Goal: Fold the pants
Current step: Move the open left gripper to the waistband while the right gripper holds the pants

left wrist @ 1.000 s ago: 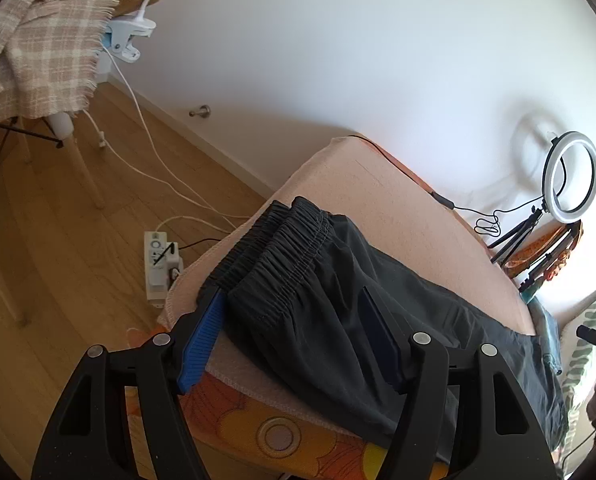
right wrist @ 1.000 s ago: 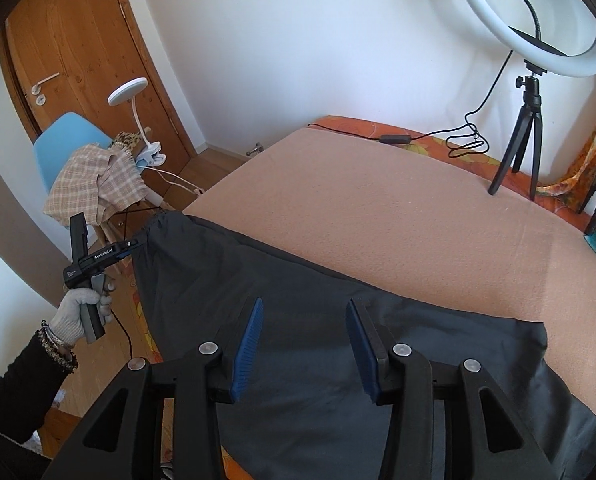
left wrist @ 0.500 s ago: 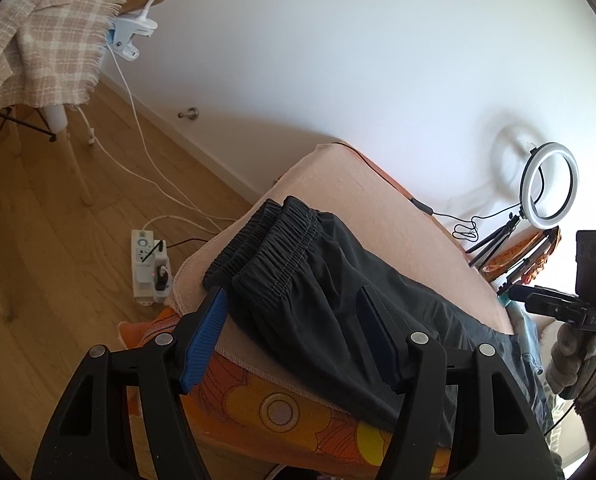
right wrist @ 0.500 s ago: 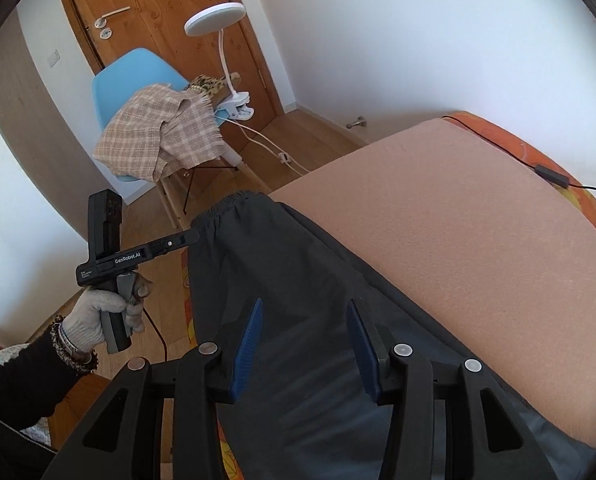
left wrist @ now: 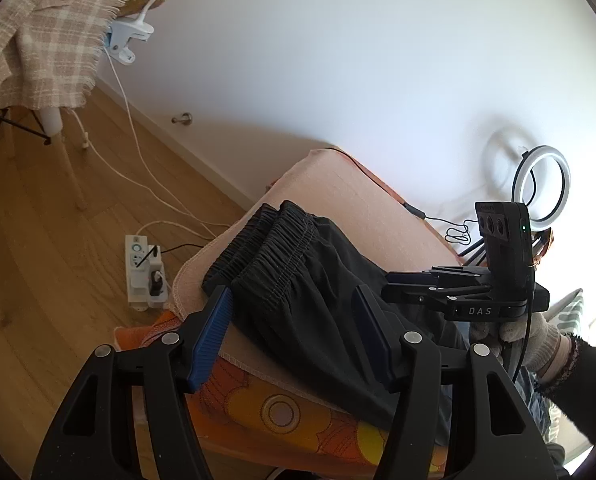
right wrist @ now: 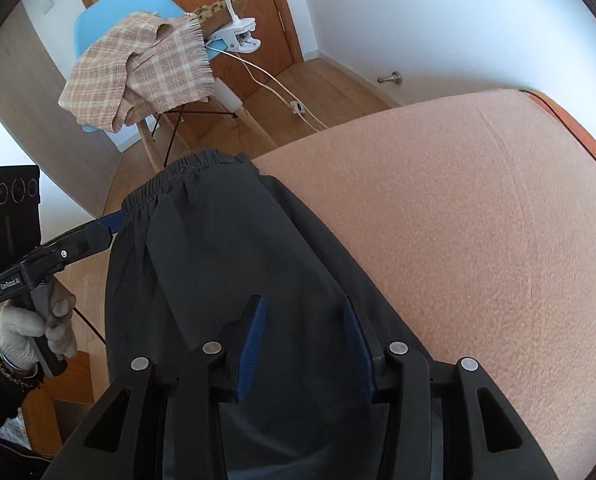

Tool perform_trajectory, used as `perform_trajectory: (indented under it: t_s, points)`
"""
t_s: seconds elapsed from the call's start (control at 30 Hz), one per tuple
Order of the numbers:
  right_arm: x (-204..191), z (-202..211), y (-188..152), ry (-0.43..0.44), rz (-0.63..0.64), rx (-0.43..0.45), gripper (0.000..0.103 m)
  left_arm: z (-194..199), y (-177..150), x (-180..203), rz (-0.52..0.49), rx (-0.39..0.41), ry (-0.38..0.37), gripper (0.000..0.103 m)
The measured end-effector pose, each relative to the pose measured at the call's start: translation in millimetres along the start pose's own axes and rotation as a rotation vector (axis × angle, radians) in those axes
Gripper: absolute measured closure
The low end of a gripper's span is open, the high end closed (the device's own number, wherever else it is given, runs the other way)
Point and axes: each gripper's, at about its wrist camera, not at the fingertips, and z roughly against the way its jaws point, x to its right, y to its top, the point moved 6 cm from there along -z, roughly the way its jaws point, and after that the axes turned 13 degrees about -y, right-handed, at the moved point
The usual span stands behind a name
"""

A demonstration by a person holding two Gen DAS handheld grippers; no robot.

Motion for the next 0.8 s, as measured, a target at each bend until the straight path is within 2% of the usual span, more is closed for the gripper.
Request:
perform_trajectory:
  t_s: [0.07, 0.1, 0.23, 0.33, 0.43, 0.5, 0.57, 0.67, 0.8]
  points:
    - [-1.8, -1.6, 0.7, -0.005, 0.012, -0.016, 0.099, -2.2, 0.6, 0.3, -0.005, 0.0, 0.0, 0.044]
    - [-2.1, -1.2, 2.1, -0.024, 0.021, -0.016, 0.103, -3.0, 1.2, 0.6, -0.007, 0.003, 0.001, 0.044]
    - [-5.8, 15.0, 8.5, -0.079, 0.068, 0.033, 0.103, -4.3, 4.5, 2.3, -0.014, 0.014, 0.0, 0.045]
    - [10.5, 31.3, 19.3, -0.133, 0.006, 0.093, 0.103, -2.8, 3.4, 1.5, -0.005, 0.016, 0.008, 0.045]
    - [19.1, 33.2, 24.2, -0.134, -0.024, 0.105, 0.103, 3.6, -1.6, -1.0, 0.026, 0.018, 0.004, 0.045]
    - [18.2, 30.2, 24.6, -0.181, 0.002, 0.102, 0.103, 7.9, -5.2, -6.0, 0.067, 0.025, -0.003, 0.045]
    - [14.4, 24.7, 22.4, -0.151, 0.007, 0.076, 0.103, 6.7, -7.4, -12.7, 0.123, 0.016, -0.027, 0.045]
    - [8.8, 23.8, 21.3, -0.114, 0.0, 0.062, 0.099, 4.3, -4.1, -20.5, 0.157, 0.022, -0.012, 0.045]
    - [4.7, 30.5, 19.4, -0.112, -0.005, 0.071, 0.086, -3.4, 3.8, -23.7, 0.176, 0.019, -0.016, 0.045]
